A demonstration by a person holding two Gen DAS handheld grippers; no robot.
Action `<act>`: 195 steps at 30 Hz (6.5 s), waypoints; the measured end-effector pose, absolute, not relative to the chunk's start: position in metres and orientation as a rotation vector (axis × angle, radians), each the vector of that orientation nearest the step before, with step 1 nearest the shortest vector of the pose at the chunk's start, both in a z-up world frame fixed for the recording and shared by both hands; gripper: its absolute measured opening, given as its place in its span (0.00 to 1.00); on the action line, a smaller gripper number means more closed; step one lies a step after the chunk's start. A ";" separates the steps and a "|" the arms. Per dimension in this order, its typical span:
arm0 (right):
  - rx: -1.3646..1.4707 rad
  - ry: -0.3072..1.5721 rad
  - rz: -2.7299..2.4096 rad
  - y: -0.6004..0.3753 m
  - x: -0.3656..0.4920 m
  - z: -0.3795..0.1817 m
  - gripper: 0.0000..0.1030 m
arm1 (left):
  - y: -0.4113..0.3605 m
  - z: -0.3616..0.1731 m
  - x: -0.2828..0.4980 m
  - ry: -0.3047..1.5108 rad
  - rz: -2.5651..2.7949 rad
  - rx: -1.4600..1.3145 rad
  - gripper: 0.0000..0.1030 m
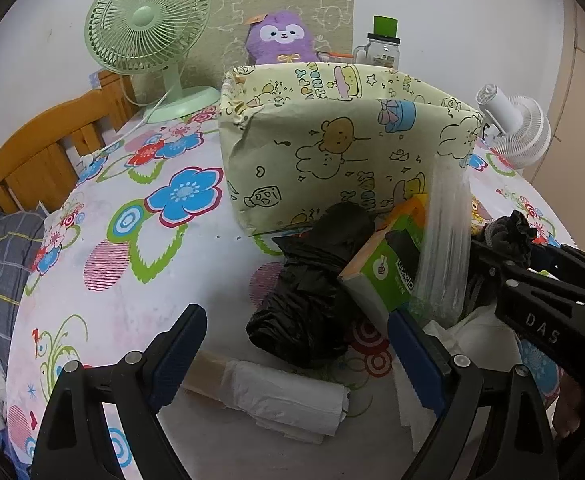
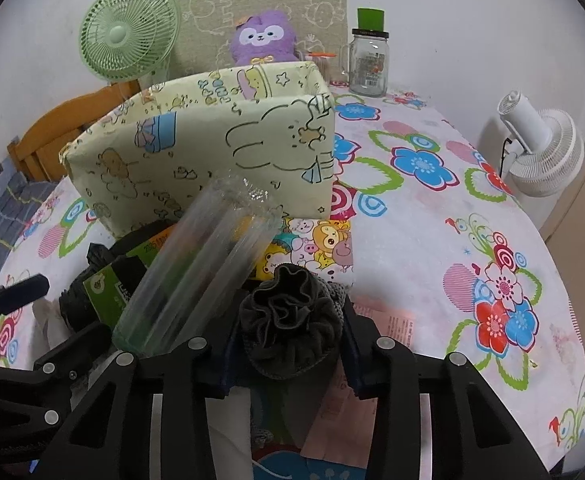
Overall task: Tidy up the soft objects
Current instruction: 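Close left tool on the black folded umbrella while right tool closes on the gray scrunchie, then carry the umbrella with left tool while right tool carries the scrunchie over the basket, then open left tool to drop the umbrella in the basket while right tool releases the scrunchie, then withdraw both open tools up and away from the basket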
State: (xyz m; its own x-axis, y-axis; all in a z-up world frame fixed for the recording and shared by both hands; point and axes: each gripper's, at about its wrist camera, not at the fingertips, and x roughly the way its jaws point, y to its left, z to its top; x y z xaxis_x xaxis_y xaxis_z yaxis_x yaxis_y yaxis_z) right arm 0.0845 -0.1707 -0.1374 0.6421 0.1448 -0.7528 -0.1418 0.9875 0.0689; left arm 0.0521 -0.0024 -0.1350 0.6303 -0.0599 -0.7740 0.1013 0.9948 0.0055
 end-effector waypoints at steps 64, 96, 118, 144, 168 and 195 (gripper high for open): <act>0.017 0.656 0.206 -0.158 0.039 -0.055 0.42 | -0.008 -0.067 0.028 0.707 -0.150 0.025 0.39; 0.037 0.591 0.235 -0.159 0.080 -0.007 0.42 | -0.012 -0.015 0.066 0.621 -0.126 0.012 0.39; 0.052 0.577 0.225 -0.156 0.138 -0.002 0.42 | -0.011 -0.023 0.118 0.660 -0.102 -0.029 0.40; 0.074 0.701 0.209 -0.142 0.215 -0.049 0.42 | 0.004 -0.072 0.181 0.788 -0.030 -0.092 0.43; 0.117 0.710 0.179 -0.153 0.200 -0.047 0.80 | -0.010 -0.056 0.164 0.734 -0.057 -0.064 0.99; 0.102 0.627 0.167 -0.161 0.132 -0.018 0.92 | -0.018 -0.031 0.100 0.657 -0.067 -0.041 1.00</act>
State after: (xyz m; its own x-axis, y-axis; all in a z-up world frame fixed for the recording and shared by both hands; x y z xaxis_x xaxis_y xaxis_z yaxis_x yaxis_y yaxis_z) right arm 0.1319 -0.1614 -0.0178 0.7972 0.1857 -0.5744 -0.1243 0.9816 0.1449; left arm 0.1005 -0.0185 -0.0307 0.7901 -0.0752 -0.6084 0.0490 0.9970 -0.0595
